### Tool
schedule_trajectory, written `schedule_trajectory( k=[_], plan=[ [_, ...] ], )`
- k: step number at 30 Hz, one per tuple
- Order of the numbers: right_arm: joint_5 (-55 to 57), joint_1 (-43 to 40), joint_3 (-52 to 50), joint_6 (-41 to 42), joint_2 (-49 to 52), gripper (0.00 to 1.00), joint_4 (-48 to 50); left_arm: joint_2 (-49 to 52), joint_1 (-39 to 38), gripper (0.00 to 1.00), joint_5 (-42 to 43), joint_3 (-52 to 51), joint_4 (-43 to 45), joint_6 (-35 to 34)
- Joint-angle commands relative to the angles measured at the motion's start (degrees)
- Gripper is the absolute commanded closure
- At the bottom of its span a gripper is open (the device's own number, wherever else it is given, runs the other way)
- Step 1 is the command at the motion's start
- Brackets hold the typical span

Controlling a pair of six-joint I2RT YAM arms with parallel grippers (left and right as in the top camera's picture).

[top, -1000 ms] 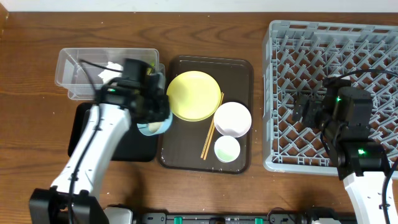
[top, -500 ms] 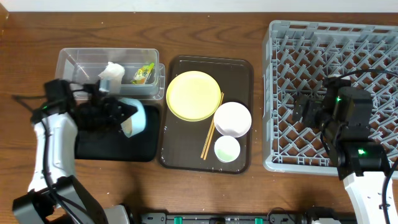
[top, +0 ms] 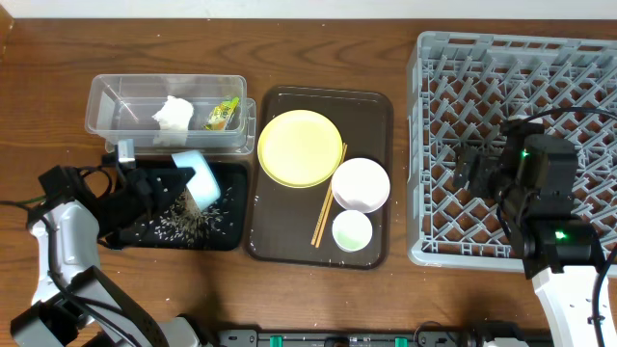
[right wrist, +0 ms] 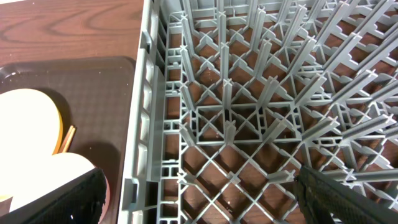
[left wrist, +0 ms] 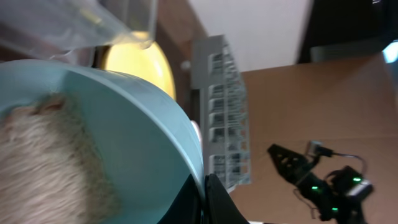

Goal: Sort waste into correct bins and load items into the dishwasher rack
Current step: 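Tilt the blue bowl to pour the rice onto the black tray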

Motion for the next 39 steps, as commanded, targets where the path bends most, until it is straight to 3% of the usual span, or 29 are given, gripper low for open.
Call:
schedule_trajectory(
  k=[1, 28, 33, 39],
  plan=[
    [-0.28, 0.39, 0.96, -0.63, -0.09, 0.05, -0.17, 0.13, 0.7, 0.94, 8.31, -0.13, 0.0, 2.03],
    [-0.26, 0.39, 0.96, -0.63, -0.09, 0.05, -0.17, 0.13, 0.7, 0.94, 8.55, -0.13, 0.09, -1.51],
    [-0.26, 0.39, 0.96, -0.63, -0.09, 0.05, -0.17, 0.13, 0.74, 0.94, 2.43, -0.13, 3.39, -8.11],
    [-0.26, 0.39, 0.96, -0.63, -0.09, 0.05, -0.2, 0.13, 0.74, 0.94, 6.34, -0.13, 6.58, -9.92]
  ],
)
